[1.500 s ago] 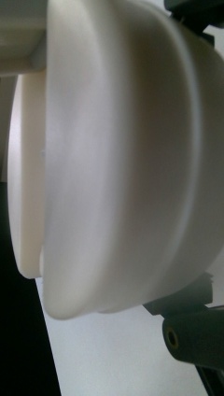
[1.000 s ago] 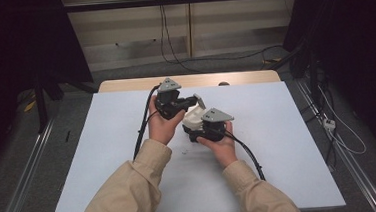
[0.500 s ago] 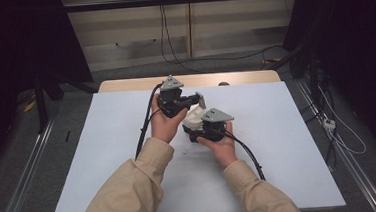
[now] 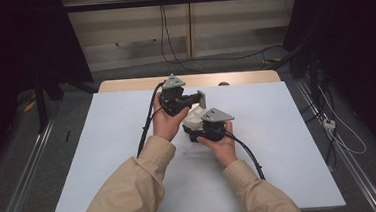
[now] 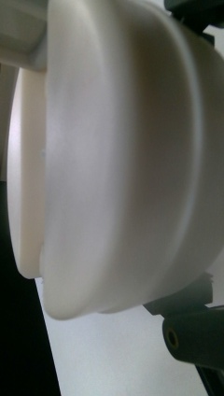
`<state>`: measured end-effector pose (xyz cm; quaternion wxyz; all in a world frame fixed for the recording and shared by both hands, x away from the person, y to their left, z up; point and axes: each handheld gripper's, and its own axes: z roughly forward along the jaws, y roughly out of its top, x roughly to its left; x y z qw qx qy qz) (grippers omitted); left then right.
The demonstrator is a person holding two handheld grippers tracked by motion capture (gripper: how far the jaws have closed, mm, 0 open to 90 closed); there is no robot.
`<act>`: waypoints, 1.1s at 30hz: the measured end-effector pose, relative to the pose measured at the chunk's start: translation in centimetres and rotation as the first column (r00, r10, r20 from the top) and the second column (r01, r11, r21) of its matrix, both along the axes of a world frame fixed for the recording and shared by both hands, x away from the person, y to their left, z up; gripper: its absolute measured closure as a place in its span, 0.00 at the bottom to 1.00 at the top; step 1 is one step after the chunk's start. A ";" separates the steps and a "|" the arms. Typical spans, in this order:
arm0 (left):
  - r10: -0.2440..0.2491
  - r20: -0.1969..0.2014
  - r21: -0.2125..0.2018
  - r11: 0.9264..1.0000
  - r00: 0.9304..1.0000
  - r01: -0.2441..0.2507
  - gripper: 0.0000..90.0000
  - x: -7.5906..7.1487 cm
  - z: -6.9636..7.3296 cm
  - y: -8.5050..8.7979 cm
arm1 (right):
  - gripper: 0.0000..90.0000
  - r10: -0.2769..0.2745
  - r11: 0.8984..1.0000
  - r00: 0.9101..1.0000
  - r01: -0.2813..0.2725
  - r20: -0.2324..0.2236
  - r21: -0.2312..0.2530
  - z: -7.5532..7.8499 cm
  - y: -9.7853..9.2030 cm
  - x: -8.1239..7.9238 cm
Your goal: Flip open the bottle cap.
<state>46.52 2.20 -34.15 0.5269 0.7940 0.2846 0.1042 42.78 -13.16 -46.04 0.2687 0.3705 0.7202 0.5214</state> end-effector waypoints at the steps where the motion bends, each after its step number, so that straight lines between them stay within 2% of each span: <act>1: 0.000 0.000 0.000 1.000 1.000 0.000 1.00 0.0 0.0 0.0 | 0.21 0.000 1.000 1.000 0.000 0.000 0.000 0.0 0.0 0.0; 22: -0.003 0.004 0.000 1.000 1.000 0.003 1.00 0.2 0.3 -0.6 | 0.21 0.003 1.000 1.000 -0.003 -0.001 0.000 0.0 0.0 0.0; 26: -0.008 0.007 0.011 1.000 1.000 0.007 1.00 0.3 0.2 -0.8 | 0.21 0.002 1.000 1.000 -0.002 -0.002 0.001 0.0 0.0 0.0; 33: -0.005 0.009 0.003 1.000 1.000 0.005 1.00 0.4 0.2 -1.0 | 0.21 0.003 1.000 1.000 -0.003 -0.002 0.002 0.0 0.0 0.0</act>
